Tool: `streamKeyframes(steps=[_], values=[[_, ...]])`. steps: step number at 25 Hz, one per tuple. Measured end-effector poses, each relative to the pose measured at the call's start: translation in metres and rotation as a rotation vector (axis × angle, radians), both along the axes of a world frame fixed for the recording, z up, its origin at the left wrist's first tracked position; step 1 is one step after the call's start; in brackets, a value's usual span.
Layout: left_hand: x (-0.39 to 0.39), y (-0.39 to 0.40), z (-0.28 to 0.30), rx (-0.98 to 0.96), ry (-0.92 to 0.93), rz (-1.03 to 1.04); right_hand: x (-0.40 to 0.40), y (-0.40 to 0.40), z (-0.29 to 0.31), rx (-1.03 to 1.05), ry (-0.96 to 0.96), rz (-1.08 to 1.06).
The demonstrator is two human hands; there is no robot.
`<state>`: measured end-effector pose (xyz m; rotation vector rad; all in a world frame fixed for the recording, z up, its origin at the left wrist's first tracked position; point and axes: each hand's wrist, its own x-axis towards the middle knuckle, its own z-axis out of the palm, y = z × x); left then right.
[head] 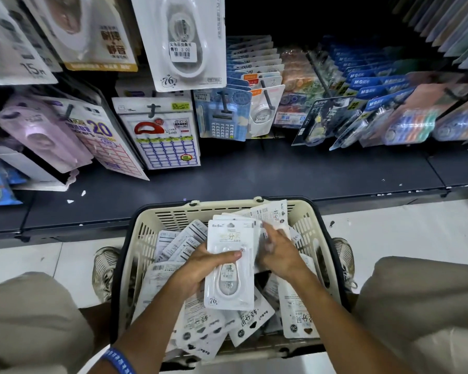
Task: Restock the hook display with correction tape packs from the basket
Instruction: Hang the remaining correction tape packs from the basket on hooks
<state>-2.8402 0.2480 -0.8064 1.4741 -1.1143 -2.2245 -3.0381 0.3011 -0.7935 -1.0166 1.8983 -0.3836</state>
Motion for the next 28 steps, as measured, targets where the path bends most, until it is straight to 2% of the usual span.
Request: streamKeyframes(steps=[2, 5, 7, 9, 10, 12, 15, 19, 25, 28], values=[[-0.001, -0.003, 0.005, 0.01, 0.017, -0.077, -0.008, -0.006, 0.008, 0.074, 0.005, 0.074], [0.005, -0.004, 0.011, 0.103, 0.081, -0.067, -0.018, -0.013, 0.024, 0.184, -0.07, -0.123], [0.012, -0.005, 0.013, 0.119, 0.088, 0.061, -0.021, -0.016, 0.035, 0.203, 0.025, -0.141], [0.021, -0.01, 0.011, 0.109, 0.069, 0.237, -0.023, -0.02, 0.041, 0.145, 0.109, -0.069], [0.026, -0.012, 0.01, 0.097, 0.056, 0.29, -0.025, -0.021, 0.045, 0.123, 0.092, -0.012], [0.032, -0.014, 0.009, 0.044, -0.008, 0.277, -0.036, -0.017, 0.057, 0.074, -0.06, 0.045], [0.03, -0.005, 0.004, -0.044, -0.138, 0.094, -0.06, 0.0, 0.072, -0.07, -0.341, -0.007], [0.026, 0.004, -0.001, -0.003, -0.159, 0.155, -0.067, 0.012, 0.078, -0.154, -0.632, -0.067], [0.019, 0.005, 0.006, -0.026, -0.177, 0.219, -0.071, 0.021, 0.09, -0.194, -0.598, 0.009], [0.02, 0.007, 0.007, -0.022, -0.202, 0.22, -0.082, 0.013, 0.112, -0.245, -0.644, -0.081]])
